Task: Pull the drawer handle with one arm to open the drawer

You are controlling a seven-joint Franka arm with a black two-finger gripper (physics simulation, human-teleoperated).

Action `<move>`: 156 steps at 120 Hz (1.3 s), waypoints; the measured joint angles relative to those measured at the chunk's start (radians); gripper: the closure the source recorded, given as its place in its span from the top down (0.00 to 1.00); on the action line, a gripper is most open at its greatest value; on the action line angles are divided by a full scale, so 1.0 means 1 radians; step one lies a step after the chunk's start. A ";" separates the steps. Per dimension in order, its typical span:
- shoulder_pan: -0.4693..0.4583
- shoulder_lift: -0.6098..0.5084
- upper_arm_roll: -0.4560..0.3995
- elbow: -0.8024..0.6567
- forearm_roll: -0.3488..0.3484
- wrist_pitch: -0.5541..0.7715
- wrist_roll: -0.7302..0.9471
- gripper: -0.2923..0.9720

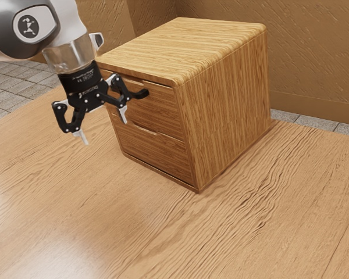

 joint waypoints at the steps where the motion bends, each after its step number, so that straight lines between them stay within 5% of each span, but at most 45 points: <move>1: 0.001 0.000 0.000 0.000 0.000 0.000 -0.003 0.77; 32: -0.004 -0.002 0.003 0.002 -0.007 -0.002 -0.066 0.77; 57: -0.007 -0.036 -0.003 0.184 -0.010 -0.014 -0.107 0.77; 100: -0.086 0.064 0.105 0.186 -0.020 0.189 -0.141 0.77; 156: 0.027 0.098 0.185 0.144 -0.073 0.366 -0.101 0.75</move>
